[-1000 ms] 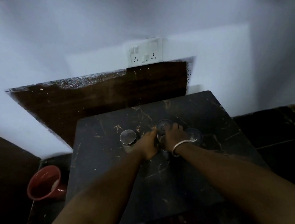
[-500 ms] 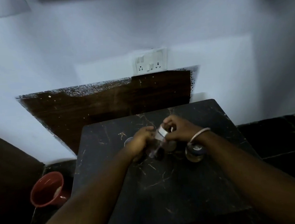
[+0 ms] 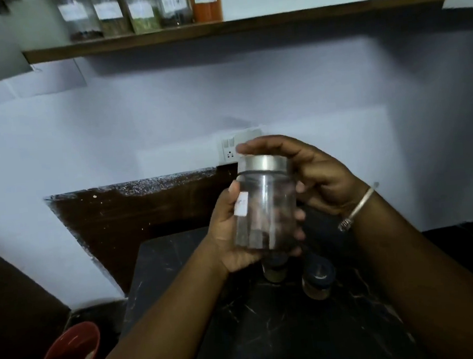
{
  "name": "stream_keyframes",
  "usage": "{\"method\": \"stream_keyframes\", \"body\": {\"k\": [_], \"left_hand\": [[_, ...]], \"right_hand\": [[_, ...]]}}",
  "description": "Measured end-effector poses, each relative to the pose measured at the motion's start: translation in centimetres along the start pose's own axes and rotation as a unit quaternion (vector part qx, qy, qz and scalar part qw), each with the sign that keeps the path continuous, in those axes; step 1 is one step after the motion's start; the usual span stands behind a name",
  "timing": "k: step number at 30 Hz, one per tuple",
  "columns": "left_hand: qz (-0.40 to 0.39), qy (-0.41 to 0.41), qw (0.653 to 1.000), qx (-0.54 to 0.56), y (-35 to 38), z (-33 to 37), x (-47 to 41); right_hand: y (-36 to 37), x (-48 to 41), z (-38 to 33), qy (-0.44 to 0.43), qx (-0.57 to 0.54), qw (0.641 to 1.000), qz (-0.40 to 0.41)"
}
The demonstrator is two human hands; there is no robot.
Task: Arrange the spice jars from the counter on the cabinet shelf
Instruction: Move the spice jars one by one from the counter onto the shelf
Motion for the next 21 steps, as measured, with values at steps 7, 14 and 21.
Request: {"method": "stream_keyframes", "body": {"k": [7,14,21], "left_hand": [[0.202,0.175,0.918,-0.293,3.3,5.6,0.2],[0.264,0.156,0.919,-0.246,4.1,6.1,0.3],[0.267,0.169,0.917,-0.242,5.4,7.7,-0.2]], "right_hand": [[0.2,2.7,-2.0,-0.061,0.168,0.962,0.208],[0.1,2.9,-4.3,-0.064,0.174,0.946,0.265],[-0.3,2.5,-6.4,-0.091,0.195,0.943,0.255]]}}
Point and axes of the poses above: each hand's wrist, its own x-axis away from the middle knuckle, its own y-axis out of the palm, z = x × y, the point moved 6 cm from there along -x, towards the middle knuckle, and after that the axes turned 8 degrees about x, right-handed, at the moved point
